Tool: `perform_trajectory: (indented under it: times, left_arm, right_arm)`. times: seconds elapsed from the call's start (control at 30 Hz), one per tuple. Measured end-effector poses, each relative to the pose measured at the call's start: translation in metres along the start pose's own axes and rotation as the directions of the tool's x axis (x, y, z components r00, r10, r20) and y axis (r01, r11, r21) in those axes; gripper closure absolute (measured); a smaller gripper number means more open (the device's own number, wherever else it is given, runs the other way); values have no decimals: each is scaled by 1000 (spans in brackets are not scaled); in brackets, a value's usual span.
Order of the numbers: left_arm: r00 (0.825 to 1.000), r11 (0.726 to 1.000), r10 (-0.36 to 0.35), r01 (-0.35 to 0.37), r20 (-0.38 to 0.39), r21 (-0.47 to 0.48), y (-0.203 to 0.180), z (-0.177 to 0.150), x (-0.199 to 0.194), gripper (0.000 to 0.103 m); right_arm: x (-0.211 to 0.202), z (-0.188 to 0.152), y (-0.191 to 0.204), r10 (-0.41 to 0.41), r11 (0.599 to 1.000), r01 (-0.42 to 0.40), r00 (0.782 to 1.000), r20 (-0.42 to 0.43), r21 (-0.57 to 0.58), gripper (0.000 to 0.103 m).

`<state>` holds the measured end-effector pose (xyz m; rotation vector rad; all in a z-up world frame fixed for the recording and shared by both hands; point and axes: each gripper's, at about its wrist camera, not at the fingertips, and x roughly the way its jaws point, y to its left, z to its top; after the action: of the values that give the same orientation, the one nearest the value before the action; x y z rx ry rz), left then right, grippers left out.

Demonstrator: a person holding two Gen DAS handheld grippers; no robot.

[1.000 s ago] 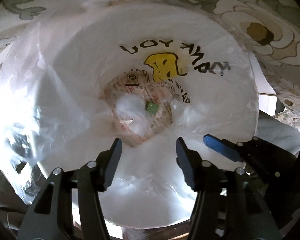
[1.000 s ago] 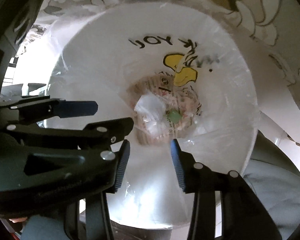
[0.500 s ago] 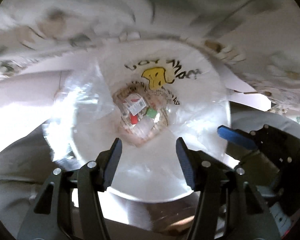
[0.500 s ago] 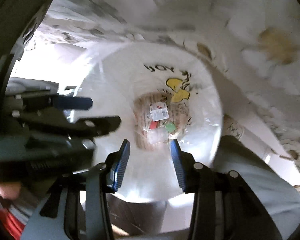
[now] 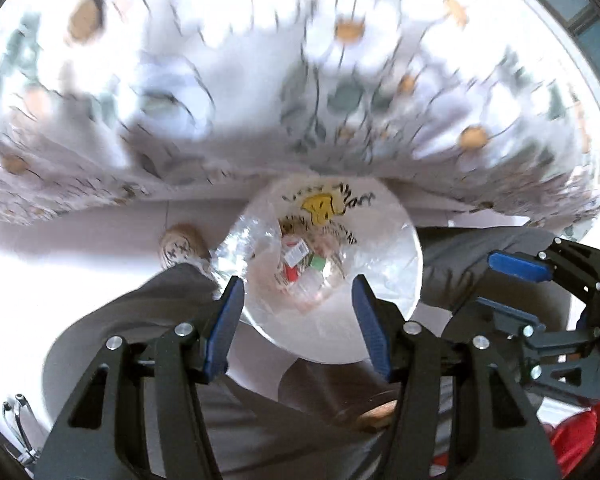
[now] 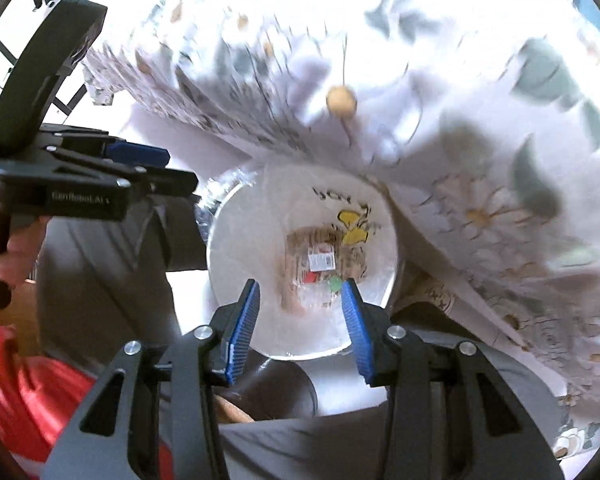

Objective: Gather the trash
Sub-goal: 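Move both open tools back over the bed toward the remaining toys, then grasp the green block with the left tool while the right tool grasps the pink cup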

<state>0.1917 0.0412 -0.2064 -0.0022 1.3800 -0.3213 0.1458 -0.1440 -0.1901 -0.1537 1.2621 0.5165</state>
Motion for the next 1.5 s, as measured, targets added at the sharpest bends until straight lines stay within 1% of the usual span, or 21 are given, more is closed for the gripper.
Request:
perform_trajectory:
  times: [0.13, 0.3, 0.37, 0.57, 0.67, 0.73, 0.8, 0.9, 1.07, 1.13, 1.23, 1.37, 1.5]
  left_arm:
    - [997, 1000, 16, -17, 76, 24, 2, 5, -40, 47]
    - [986, 994, 74, -85, 150, 65, 2, 21, -79, 46]
    - [979, 991, 103, -116, 174, 68, 7, 32, -94, 45]
    - [973, 988, 114, -133, 200, 84, 13, 63, -117, 45]
    - [969, 982, 128, -153, 212, 107, 14, 85, -124, 45]
    - [967, 980, 135, -163, 217, 117, 15, 98, -128, 45]
    - [965, 977, 140, -171, 220, 129, 17, 113, -131, 45]
    - [963, 972, 152, -186, 221, 146, 18, 139, -133, 45]
    - [961, 959, 169, -211, 220, 187, 20, 172, -132, 45]
    - [960, 957, 176, -219, 217, 190, 22, 183, -130, 45]
    - [963, 961, 169, -208, 210, 181, 24, 203, -129, 45]
    - [961, 965, 153, -196, 231, 174, 20, 230, -133, 45]
    - [961, 967, 130, -177, 244, 181, 13, 261, -133, 45]
  right_arm:
    - [-34, 1, 1, -17, 999, 19, 999, 45, -33, 58]
    - [-74, 12, 4, -62, 991, 75, 991, 117, -111, 55]
    - [-94, 21, 4, -91, 983, 113, 985, 149, -145, 54]
    - [-133, 51, -9, -131, 965, 174, 968, 212, -198, 49]
    - [-141, 69, -15, -138, 956, 190, 964, 227, -224, 49]
    - [-146, 81, -20, -146, 946, 205, 961, 235, -250, 44]
    - [-147, 91, -24, -147, 941, 211, 959, 243, -263, 43]
    - [-150, 109, -32, -155, 936, 221, 958, 243, -275, 42]
    - [-154, 138, -46, -150, 931, 221, 957, 249, -290, 41]
    - [-154, 150, -50, -162, 922, 239, 953, 256, -304, 39]
    - [-154, 167, -57, -167, 918, 246, 951, 260, -311, 39]
    - [-157, 196, -70, -162, 924, 246, 945, 285, -292, 39]
    - [-159, 227, -85, -149, 937, 236, 936, 319, -255, 34]
